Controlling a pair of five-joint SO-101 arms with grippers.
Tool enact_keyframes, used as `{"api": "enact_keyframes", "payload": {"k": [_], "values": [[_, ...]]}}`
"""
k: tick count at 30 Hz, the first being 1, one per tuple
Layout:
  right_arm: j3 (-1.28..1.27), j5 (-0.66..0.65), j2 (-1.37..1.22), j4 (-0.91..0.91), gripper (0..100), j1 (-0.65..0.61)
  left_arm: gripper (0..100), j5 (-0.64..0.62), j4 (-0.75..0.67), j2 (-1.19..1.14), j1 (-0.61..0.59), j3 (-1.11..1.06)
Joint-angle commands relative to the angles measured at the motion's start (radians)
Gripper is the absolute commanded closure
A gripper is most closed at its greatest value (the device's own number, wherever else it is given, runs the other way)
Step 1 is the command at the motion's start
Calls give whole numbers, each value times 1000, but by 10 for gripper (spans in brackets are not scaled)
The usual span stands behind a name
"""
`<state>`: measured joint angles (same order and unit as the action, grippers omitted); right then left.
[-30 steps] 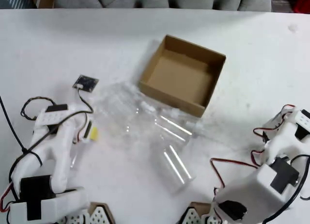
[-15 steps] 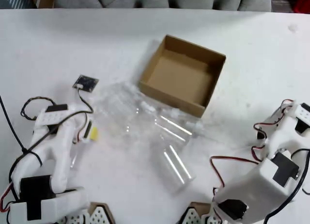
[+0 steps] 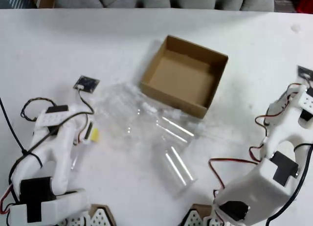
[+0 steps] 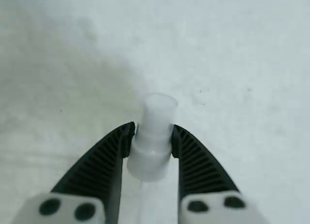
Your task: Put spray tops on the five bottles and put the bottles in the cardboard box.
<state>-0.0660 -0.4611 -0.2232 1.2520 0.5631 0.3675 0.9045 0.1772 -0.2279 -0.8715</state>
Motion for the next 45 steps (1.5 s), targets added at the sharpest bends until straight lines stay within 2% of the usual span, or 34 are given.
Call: {"api": "enact_keyframes", "payload": {"k": [1,4,7,14,22,26,30,36,40,45], "values": [[48,-397,35,42,981,-41,980,-11,-26,44,-12,3],[5,-595,53,101,981,-48,980,-11,-28,44,-12,3],[-98,-663,77,54,981,-45,980,-11,-28,44,-12,3],[-431,-661,206,-236,972,-15,980,-11,-28,44,-12,5],[-631,-661,334,-403,755,-16,980,-11,-28,44,-12,5],[-638,-661,400,-387,746,-2,980,-11,-28,44,-12,5],[-664,-661,506,-292,747,31,980,-11,-28,44,-12,5],[-816,-661,719,-245,748,59,980,-11,-28,44,-12,5],[-876,-615,809,-254,748,45,980,-11,-28,44,-12,5],[-876,-578,776,-294,770,-18,980,-11,-28,44,-12,3]]}}
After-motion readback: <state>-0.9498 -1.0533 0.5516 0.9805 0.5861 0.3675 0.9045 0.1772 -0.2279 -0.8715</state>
